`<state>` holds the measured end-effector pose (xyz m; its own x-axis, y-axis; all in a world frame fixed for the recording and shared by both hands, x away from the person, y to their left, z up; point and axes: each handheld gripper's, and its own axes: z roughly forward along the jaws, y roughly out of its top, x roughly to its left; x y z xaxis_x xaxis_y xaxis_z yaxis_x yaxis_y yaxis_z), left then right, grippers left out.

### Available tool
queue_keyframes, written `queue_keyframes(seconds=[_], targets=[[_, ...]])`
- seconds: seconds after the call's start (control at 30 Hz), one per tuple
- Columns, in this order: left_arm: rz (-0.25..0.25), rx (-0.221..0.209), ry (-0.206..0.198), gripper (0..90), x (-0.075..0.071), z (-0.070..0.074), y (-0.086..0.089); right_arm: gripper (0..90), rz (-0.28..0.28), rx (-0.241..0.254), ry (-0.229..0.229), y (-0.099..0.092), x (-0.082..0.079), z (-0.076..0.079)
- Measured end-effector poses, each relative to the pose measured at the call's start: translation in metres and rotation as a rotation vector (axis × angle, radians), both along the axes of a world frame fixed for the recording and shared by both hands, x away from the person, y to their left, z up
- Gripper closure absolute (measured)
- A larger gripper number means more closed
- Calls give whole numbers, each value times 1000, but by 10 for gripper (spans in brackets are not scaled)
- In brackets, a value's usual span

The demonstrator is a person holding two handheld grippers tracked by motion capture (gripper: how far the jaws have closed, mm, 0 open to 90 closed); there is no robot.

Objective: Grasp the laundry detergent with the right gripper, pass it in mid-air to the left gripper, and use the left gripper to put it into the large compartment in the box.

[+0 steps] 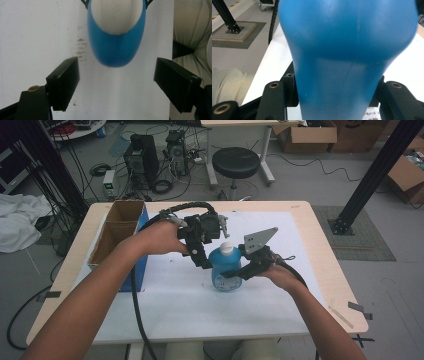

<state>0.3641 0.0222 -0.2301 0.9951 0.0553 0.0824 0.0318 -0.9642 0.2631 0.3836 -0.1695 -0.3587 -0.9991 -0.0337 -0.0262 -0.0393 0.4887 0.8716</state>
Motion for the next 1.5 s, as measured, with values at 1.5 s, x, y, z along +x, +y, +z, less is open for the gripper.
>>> queue_keyframes(seconds=[1.5], targets=[[-8,44,3,211,0,-16,-15,449,26,-9,-5,35,-4,5]])
